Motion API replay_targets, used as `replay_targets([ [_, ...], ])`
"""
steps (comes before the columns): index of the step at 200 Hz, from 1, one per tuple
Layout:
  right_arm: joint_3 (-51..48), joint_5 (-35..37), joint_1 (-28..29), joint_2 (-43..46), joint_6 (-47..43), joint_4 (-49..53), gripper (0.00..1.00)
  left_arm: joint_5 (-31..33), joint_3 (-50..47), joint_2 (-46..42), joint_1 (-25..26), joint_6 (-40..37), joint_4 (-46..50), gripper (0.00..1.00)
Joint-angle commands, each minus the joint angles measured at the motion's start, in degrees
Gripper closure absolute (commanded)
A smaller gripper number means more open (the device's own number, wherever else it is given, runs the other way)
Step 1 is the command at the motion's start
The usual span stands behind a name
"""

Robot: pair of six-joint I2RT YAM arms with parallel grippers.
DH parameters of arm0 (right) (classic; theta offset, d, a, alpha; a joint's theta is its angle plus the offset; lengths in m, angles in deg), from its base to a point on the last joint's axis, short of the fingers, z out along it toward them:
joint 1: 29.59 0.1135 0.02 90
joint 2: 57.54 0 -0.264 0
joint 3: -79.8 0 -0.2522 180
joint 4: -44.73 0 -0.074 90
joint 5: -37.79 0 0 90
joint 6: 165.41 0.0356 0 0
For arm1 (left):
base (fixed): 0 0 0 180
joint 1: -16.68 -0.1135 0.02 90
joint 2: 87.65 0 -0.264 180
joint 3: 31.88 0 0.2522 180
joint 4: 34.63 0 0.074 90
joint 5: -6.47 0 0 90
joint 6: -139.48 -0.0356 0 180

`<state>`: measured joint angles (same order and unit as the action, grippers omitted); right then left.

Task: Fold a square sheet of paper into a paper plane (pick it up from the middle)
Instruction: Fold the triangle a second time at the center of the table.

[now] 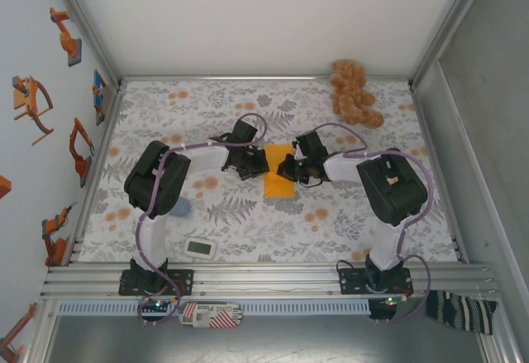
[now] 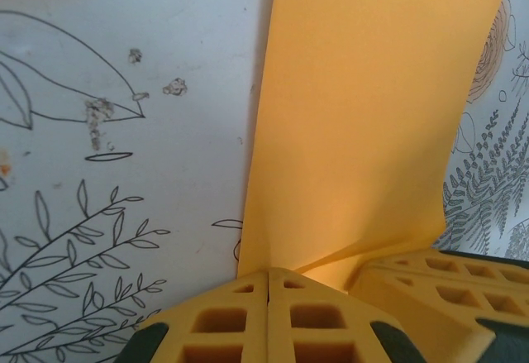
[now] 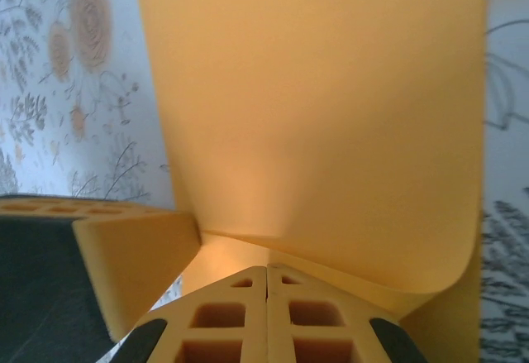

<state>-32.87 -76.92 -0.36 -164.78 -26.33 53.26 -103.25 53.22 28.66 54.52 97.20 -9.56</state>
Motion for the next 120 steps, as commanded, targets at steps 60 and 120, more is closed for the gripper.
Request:
replay_targets([
  [60,-6.13,3.81,-8.15,3.75,3.09,-3.11,1.0,7.02,-2.8,6.66,0.32,-0.96,9.74,0.95],
  [120,-6.61,4.14,-8.91,12.93,1.63,-1.49,1.0,5.55,-0.44,6.27,0.4,-1.41,9.61,0.95],
])
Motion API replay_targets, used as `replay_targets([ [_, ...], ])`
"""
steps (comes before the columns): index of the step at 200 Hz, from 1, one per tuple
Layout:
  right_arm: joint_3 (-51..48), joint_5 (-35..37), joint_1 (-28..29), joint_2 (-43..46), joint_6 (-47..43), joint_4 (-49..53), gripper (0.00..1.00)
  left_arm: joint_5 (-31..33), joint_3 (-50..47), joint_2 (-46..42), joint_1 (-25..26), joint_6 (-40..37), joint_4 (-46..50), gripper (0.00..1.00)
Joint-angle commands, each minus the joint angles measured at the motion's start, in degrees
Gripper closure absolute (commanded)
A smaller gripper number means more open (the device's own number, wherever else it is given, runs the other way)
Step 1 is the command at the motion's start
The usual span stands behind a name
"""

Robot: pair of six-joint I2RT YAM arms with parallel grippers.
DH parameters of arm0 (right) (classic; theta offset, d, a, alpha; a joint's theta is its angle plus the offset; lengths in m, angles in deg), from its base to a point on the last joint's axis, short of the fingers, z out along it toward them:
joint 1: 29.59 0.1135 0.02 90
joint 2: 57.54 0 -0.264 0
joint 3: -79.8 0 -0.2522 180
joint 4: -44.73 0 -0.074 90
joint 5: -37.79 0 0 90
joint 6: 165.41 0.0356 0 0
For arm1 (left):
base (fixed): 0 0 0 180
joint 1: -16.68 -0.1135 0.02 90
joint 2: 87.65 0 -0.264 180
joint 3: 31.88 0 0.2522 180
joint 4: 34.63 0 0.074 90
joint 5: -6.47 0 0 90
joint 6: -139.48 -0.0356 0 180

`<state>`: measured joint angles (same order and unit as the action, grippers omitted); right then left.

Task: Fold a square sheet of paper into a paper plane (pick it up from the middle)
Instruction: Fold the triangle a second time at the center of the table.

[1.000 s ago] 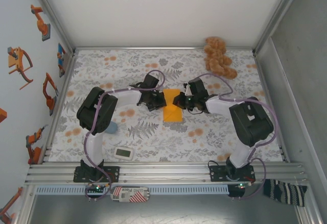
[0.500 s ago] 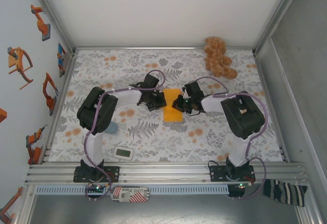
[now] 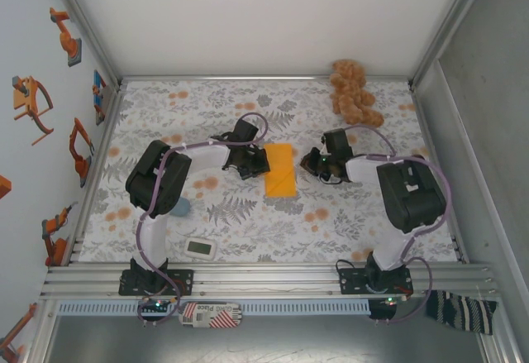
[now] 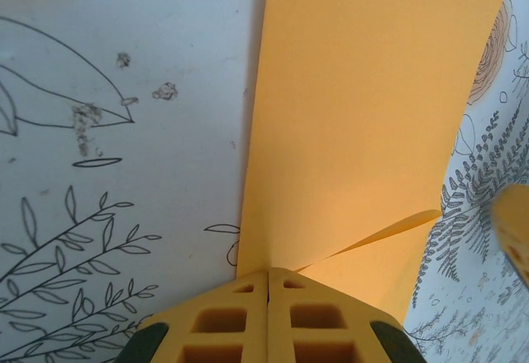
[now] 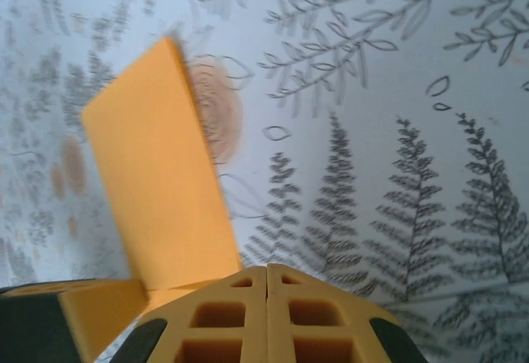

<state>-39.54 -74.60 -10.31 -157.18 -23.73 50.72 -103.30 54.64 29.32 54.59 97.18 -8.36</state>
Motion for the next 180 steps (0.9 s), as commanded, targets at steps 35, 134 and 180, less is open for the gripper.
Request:
replay_targets([
  [35,3.09,-3.0,5.63,2.25,-2.12,1.65,1.0,5.05,-0.71,5.45,0.41,-1.25,8.54,0.94],
  [134,3.61,-5.56,10.01,-7.98,1.85,-3.08,1.0,3.98,0.71,4.42,0.36,-1.45,8.08,0.94],
  [180,1.63,-2.63,9.98,-9.95,1.08,-0.4,1.0,3.38,3.74,-0.31,0.41,-3.03,8.41,0.91],
])
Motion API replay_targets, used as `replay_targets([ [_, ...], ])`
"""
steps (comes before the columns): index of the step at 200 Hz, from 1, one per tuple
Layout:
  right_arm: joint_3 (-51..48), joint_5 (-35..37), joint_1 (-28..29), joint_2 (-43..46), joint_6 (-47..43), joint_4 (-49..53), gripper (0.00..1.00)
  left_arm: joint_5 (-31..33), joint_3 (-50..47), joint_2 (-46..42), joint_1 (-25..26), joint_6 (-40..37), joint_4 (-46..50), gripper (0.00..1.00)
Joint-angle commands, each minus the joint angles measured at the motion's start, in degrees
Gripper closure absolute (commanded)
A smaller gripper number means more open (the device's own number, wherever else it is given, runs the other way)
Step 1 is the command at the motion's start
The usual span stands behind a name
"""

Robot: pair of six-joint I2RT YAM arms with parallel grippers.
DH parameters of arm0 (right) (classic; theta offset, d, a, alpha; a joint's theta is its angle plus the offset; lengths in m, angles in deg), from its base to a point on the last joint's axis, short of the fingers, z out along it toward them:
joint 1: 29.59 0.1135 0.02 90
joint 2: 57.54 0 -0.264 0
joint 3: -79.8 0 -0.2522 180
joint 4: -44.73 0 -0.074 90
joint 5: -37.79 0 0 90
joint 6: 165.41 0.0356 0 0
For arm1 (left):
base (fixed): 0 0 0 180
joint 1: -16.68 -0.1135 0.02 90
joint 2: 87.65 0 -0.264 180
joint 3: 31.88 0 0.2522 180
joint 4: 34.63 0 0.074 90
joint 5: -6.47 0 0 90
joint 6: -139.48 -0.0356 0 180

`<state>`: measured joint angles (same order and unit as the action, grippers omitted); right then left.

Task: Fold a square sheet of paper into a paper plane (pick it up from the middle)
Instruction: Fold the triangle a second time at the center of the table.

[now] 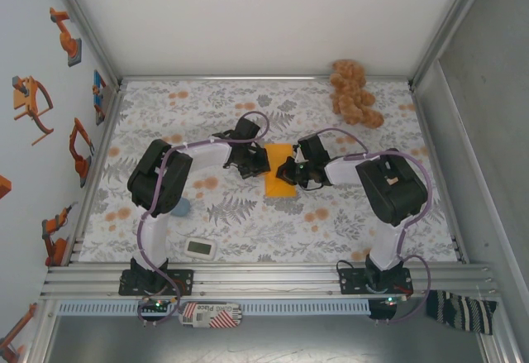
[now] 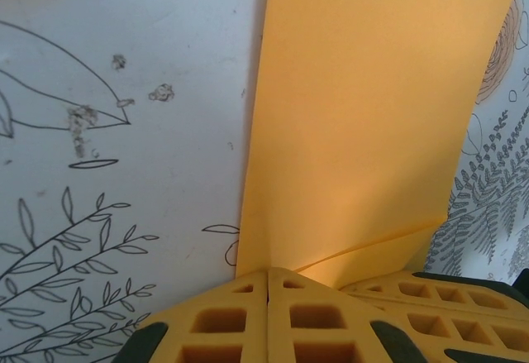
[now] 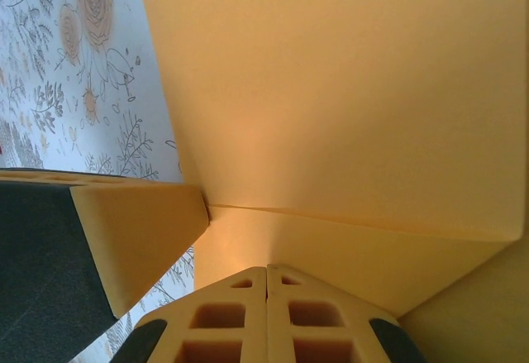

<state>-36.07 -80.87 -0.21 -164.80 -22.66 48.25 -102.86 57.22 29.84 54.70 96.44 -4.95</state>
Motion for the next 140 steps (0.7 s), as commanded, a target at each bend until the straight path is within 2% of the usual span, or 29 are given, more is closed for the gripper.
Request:
replay_targets([
  [1,-1.89,3.72,-0.12,-2.37,0.0,2.11,1.0,2.92,1.19,-1.07,0.3,-2.3,4.95,0.9],
  [32,-2.65,5.16,-0.12,-2.64,0.5,3.79,1.0,2.97,-1.24,-8.32,0.65,-1.45,1.54,0.82],
  [58,-2.43,5.73,-0.11,-3.1,0.84,4.98,1.0,1.89,-7.19,-12.22,1.95,1.97,-3.26,0.81],
  [107,-1.77,5.9,-0.12,-3.48,1.19,6.1,1.0,0.3,-10.98,-12.54,7.5,5.62,-6.63,0.85],
  [140,-1.59,5.64,-0.12,-3.56,1.39,6.11,1.0,1.49,-11.69,-10.96,8.3,5.97,-6.66,0.91],
])
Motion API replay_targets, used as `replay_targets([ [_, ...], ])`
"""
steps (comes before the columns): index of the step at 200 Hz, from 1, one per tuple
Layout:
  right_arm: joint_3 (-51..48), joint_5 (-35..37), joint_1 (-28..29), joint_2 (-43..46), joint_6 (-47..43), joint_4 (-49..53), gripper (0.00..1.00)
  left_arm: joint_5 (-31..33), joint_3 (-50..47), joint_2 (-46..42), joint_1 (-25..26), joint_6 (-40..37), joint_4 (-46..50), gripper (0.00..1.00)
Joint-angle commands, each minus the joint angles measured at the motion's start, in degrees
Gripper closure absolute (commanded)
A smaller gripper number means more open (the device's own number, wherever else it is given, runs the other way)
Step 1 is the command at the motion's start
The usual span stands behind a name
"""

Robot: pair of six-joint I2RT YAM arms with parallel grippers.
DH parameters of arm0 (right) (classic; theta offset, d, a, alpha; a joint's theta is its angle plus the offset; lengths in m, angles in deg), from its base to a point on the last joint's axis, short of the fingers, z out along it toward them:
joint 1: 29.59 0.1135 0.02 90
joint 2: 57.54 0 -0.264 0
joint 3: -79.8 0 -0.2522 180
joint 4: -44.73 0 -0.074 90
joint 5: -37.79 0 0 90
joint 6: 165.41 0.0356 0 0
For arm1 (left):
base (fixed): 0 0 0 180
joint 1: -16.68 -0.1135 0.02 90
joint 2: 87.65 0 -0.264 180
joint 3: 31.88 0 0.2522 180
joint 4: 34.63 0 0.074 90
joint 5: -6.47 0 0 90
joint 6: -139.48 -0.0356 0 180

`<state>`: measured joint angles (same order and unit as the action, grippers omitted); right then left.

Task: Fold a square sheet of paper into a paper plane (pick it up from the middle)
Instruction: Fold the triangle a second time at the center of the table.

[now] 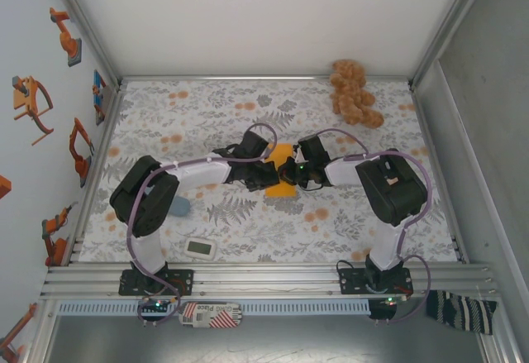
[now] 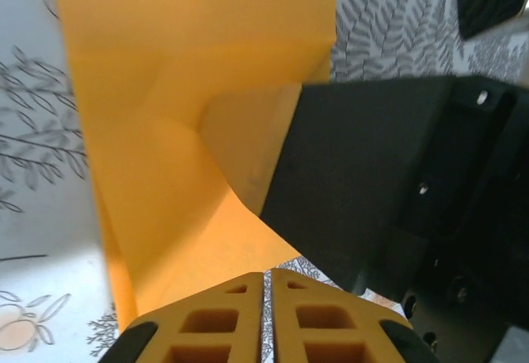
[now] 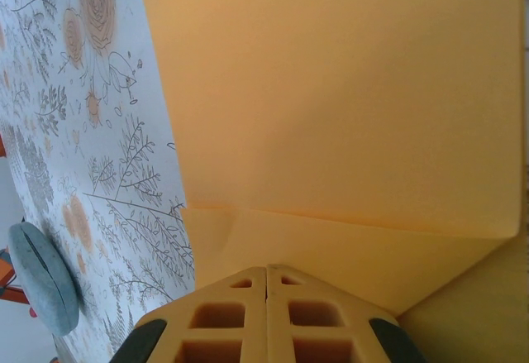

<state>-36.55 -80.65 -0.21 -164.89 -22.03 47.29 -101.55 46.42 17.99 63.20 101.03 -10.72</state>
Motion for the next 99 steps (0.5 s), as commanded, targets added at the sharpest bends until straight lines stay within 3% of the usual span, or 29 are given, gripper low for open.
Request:
replay_targets([
  [1,-1.11,5.42,-0.12,-3.48,0.71,7.03,1.0,0.18,-0.9,0.93,-0.2,1.42,-0.91,0.91],
  [99,-1.64,5.16,-0.21,-3.48,1.27,6.19,1.0,1.19,0.87,4.57,-0.33,0.24,0.22,0.94],
])
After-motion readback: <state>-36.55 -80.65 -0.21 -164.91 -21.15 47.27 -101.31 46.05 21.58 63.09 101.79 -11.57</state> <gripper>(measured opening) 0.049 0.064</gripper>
